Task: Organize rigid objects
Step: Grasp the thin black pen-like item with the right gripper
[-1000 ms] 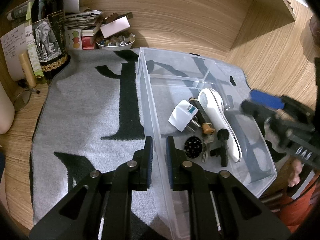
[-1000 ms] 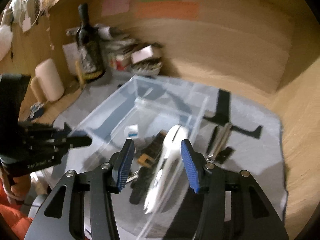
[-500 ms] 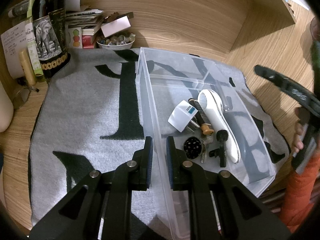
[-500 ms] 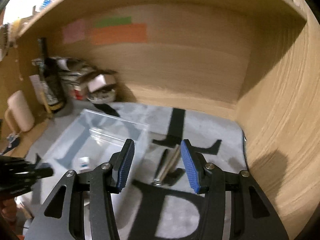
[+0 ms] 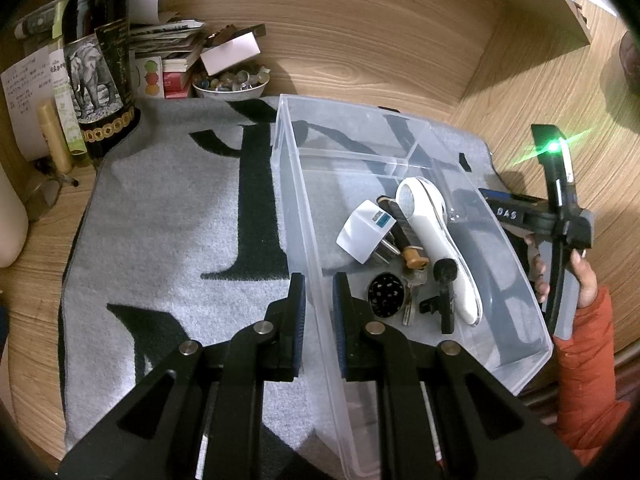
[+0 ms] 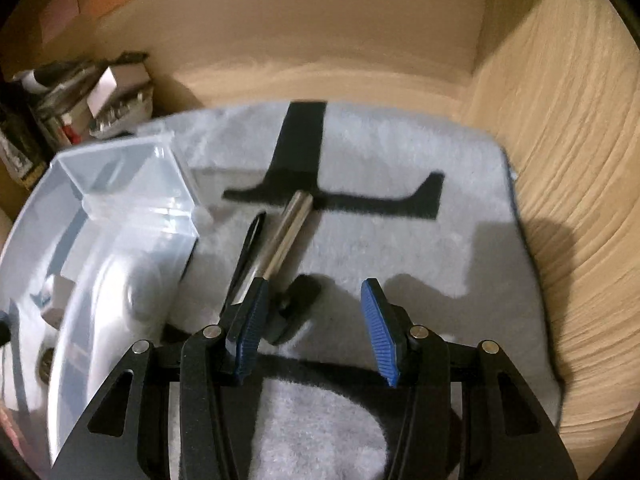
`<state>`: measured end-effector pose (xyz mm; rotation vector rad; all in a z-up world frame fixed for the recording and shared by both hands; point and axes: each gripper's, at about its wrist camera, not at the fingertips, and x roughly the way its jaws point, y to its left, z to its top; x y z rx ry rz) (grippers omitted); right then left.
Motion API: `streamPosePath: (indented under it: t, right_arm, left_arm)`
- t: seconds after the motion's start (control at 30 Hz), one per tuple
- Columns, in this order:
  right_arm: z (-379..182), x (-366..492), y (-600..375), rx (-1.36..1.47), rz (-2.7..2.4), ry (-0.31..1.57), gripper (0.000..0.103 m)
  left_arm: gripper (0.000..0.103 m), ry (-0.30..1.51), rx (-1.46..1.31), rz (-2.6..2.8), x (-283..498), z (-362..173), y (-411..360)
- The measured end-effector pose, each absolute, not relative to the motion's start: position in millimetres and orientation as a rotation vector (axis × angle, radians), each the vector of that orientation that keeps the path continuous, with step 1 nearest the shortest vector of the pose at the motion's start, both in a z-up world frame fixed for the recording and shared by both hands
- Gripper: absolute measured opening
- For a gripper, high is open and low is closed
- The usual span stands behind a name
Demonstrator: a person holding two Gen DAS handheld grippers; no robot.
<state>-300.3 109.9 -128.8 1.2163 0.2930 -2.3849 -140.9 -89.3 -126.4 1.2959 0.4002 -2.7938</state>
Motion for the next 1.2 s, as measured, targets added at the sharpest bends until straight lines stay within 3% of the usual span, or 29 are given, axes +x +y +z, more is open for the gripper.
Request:
streamPosePath:
  t: [0.13,0.2,0.3,0.5,0.83,1.0,1.2]
  right_arm:
    - [-137.4,-298.2,106.9,1.227,-2.37,0.314,0.044]
    - [-137.1,-295.3,105.1,1.207,-2.377,0.338,0.038]
    - [-135.0,-291.2,105.1,1.19,-2.366,0.341,0.019]
    - [-125.5,-282.0,113.3,1.162,-2.362,0.297,0.008]
    - [-82.8,-257.9,108.6,0.97,-2.407,0.351,0.008]
    - [-94.1,-276.9,106.6,1.051,-2.398,0.325,0.01]
    - [-120.4,-290.5,102.0,1.155,-2.361,0.34,0.029]
  left_arm:
    - [0.013,0.399,1.295,-2.793,-141.8,-126.2,-88.9]
    - [0.013,0.399,1.296,-2.793,-141.8,-126.2,-88.9]
    - [0.013,0.403,1.296,-2.793,-141.9,-126.4,-88.7]
    - [0.013,0.399,1.297,-2.794,-141.6,-126.2,-89.3]
    - [0.013,0.401,1.296,-2.795,-141.5,-126.3,-89.0]
    - [0.013,0.399,1.296,-2.795,-141.6,-126.3,-88.8]
    - [0.013,0.397,1.298,-2.797,-142.4,-125.8,-89.1]
